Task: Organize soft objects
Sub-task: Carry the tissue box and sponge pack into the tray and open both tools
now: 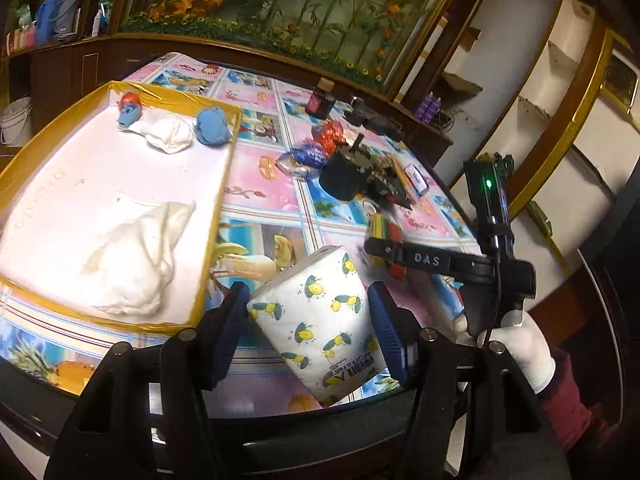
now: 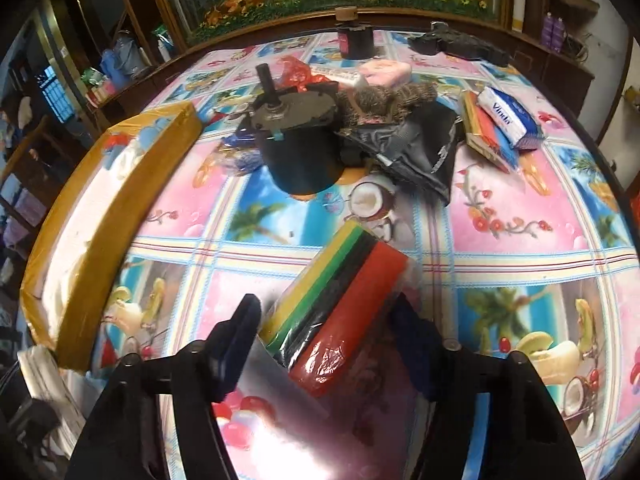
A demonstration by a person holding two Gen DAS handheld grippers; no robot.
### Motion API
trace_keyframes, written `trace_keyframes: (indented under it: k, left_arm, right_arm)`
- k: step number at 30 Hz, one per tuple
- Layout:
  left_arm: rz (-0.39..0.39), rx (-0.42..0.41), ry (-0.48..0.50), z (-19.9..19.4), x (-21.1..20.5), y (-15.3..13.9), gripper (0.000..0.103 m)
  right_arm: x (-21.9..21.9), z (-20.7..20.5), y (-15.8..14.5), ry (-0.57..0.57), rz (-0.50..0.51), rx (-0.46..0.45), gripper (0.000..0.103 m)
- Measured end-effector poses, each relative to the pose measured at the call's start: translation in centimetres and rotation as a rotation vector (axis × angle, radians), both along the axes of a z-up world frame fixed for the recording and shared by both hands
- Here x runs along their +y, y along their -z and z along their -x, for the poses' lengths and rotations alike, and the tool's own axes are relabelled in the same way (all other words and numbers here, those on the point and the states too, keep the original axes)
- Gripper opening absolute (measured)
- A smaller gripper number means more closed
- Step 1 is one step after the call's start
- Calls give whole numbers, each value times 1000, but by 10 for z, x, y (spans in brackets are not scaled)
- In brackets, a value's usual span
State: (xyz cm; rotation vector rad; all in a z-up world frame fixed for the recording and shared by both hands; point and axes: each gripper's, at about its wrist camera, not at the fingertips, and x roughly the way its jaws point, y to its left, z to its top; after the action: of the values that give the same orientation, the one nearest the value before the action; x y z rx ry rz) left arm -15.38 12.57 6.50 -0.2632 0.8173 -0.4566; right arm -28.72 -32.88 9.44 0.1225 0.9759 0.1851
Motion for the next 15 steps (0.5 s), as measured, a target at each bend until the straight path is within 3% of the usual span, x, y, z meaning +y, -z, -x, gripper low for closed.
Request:
trace_keyframes:
  k: [6, 15]
  left_arm:
    - [16, -6, -79, -9, 50, -15, 60]
    - [-91, 29, -239, -56, 127, -28, 60]
  right_arm:
    - [-8, 17, -12, -45, -61, -23, 52]
    - [21, 15, -62, -196, -164, -96, 52]
